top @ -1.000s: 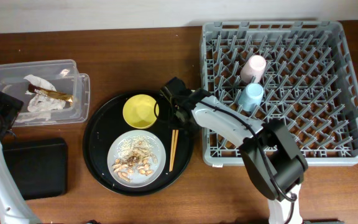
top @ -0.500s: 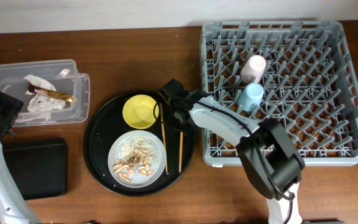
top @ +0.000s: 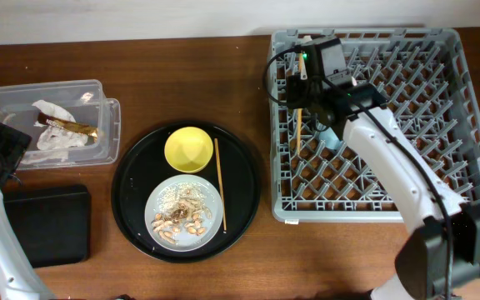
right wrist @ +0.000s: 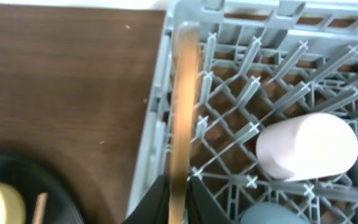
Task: Sort waste into correct bins and load items into the dishwasher rack
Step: 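Insert the chopstick upright between the rack tines with the right gripper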
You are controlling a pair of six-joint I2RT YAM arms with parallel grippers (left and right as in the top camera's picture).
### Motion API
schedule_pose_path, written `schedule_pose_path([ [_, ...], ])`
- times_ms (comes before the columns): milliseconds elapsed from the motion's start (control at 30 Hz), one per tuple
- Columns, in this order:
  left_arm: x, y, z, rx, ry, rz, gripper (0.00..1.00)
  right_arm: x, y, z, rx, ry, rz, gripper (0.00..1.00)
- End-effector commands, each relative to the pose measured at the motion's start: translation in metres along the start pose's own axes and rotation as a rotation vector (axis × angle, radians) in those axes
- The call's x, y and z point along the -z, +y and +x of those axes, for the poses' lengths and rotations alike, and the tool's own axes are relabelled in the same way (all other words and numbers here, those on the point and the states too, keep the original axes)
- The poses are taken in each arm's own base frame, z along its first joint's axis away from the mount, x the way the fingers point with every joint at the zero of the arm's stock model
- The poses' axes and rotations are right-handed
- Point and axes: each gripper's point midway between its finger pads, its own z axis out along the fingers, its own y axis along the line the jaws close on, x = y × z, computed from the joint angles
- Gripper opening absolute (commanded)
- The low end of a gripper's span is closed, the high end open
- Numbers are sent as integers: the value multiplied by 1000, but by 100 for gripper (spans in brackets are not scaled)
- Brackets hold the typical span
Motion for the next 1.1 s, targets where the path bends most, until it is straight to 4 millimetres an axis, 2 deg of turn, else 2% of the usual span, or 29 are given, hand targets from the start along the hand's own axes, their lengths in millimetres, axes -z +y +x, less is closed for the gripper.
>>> schedule_pose_path([
  [0, 1, 1, -1, 10, -7, -6, 99, -29, -19, 10, 10, 37, 66, 13],
  [67, 1, 1, -1, 10, -7, -6, 99, -45, -27, 22, 8, 77, 90, 13],
  [133, 1, 1, -1, 10, -7, -6, 99, -47, -27, 29, -24, 103, 95, 17],
  [233, 1, 1, -1, 10, -7, -6, 99, -30, 0, 24, -58, 105, -66, 24],
  [300, 1, 1, -1, 10, -7, -6, 99, -23, 16, 15, -62, 81, -157, 34],
  [333, 1, 1, -1, 10, -7, -6, 99, -23, 16, 13, -62, 72, -161, 50],
  [433, 1, 2, -1, 10, -7, -6, 99, -29, 16, 17, -63, 86, -154, 51],
  [500, 1, 1, -1, 10, -7, -6, 99, -39, 3, 17, -120, 77, -74, 51],
  [600, 1, 1, -1, 10, -7, -6, 99, -63, 3, 11, -134, 30, -70, 55],
  [667, 1, 1, -1, 10, -7, -6, 99, -76, -2, 15, -169, 32, -39, 54],
  [733, 1, 1, -1, 10, -7, -6, 99, -93, -18, 27, -214, 46, 63, 52],
  [867, 1, 1, -1, 10, -7, -6, 99, -111, -20, 38, -211, 63, 75, 47],
  [933, 1, 1, -1, 10, -7, -6, 99, -113, -20, 41, -210, 72, 77, 37],
  [967, 1, 1, -1, 10, -7, -6, 99, -114, -20, 42, -210, 74, 78, 27],
  [1067, 1, 1, -1, 10, -7, -6, 99, -107, -19, 36, -212, 59, 72, 15],
])
